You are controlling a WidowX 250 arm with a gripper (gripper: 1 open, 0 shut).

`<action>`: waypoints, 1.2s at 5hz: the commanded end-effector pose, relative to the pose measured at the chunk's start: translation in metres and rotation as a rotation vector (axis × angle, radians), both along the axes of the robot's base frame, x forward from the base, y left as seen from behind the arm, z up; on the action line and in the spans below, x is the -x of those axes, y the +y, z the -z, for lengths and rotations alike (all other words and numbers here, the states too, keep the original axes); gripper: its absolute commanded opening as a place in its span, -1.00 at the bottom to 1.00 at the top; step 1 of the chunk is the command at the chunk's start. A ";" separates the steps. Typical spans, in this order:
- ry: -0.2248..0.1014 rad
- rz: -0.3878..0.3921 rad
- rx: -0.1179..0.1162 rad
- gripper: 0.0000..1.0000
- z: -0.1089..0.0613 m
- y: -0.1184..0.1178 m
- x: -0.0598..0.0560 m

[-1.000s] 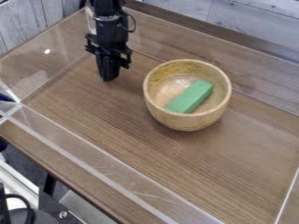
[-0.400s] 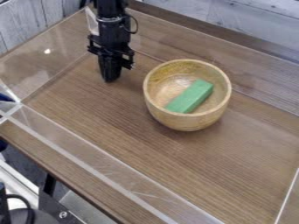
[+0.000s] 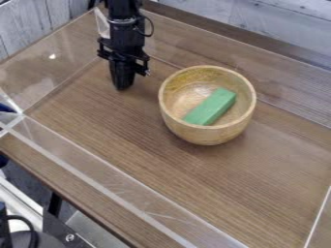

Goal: Put the green block in the brown bowl

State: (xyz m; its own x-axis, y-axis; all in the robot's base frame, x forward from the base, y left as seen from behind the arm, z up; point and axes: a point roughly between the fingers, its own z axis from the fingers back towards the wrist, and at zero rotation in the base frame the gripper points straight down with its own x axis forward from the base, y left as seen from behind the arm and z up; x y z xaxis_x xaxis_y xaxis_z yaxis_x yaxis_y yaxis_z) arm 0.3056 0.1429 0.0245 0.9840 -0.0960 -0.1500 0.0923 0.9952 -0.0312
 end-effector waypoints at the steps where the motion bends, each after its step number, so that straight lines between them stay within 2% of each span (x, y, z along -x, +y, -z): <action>1: -0.044 0.005 -0.020 -1.00 -0.016 0.003 -0.011; 6: -0.045 -0.012 0.003 -1.00 -0.028 0.007 -0.009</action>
State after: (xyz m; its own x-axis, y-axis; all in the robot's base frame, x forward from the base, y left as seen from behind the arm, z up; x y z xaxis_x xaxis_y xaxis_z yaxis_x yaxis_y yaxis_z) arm 0.3024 0.1411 0.0298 0.9796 -0.0961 -0.1763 0.0845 0.9938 -0.0720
